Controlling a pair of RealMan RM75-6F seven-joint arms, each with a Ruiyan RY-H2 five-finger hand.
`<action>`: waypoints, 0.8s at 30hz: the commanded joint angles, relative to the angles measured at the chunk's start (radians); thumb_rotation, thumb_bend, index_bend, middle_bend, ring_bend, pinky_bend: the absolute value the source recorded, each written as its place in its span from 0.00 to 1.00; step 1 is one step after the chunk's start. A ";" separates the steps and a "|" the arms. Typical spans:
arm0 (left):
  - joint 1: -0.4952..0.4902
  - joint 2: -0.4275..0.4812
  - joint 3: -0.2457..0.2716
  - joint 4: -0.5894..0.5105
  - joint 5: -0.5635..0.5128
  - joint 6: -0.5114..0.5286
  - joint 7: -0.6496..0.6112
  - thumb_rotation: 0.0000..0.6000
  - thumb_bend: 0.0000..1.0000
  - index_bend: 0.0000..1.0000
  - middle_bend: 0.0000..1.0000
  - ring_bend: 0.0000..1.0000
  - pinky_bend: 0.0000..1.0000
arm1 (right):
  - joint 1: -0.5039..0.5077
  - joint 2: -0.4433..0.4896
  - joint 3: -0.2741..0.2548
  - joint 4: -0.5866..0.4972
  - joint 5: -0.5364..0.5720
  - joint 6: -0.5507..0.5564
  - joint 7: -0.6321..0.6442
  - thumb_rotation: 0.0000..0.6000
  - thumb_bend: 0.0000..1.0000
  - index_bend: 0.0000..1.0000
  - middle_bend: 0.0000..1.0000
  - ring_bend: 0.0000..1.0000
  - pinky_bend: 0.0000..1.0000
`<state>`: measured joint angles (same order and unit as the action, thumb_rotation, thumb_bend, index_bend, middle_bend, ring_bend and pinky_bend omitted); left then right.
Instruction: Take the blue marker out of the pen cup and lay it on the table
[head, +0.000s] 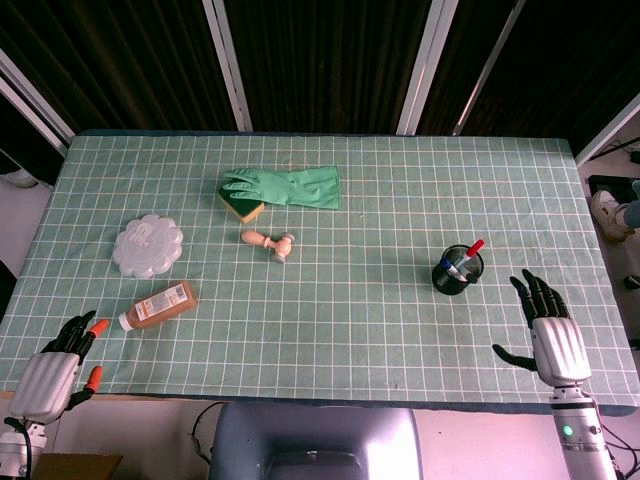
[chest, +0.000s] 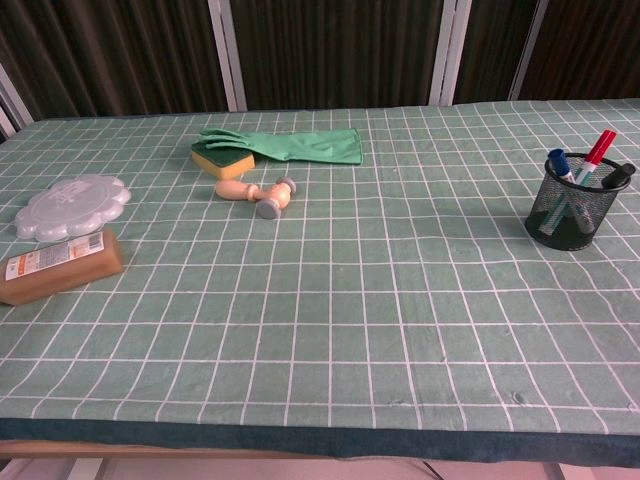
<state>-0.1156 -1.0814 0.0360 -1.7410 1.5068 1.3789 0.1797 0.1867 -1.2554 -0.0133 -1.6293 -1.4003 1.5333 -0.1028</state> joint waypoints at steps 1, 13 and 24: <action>0.000 0.000 0.000 0.000 0.001 0.000 0.002 1.00 0.48 0.14 0.02 0.04 0.34 | -0.005 0.004 0.004 -0.002 -0.006 -0.008 0.000 1.00 0.18 0.00 0.00 0.00 0.22; 0.009 -0.034 -0.009 0.058 0.055 0.062 -0.020 1.00 0.48 0.14 0.01 0.04 0.33 | -0.019 0.019 0.022 -0.010 -0.023 -0.044 0.012 1.00 0.18 0.00 0.00 0.00 0.22; 0.013 -0.046 -0.013 0.074 0.067 0.079 -0.020 1.00 0.48 0.14 0.01 0.04 0.33 | 0.010 0.112 0.072 -0.077 -0.034 -0.087 -0.002 1.00 0.18 0.00 0.00 0.00 0.23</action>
<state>-0.1025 -1.1276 0.0229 -1.6672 1.5737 1.4579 0.1599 0.1836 -1.1726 0.0459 -1.6778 -1.4367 1.4648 -0.0808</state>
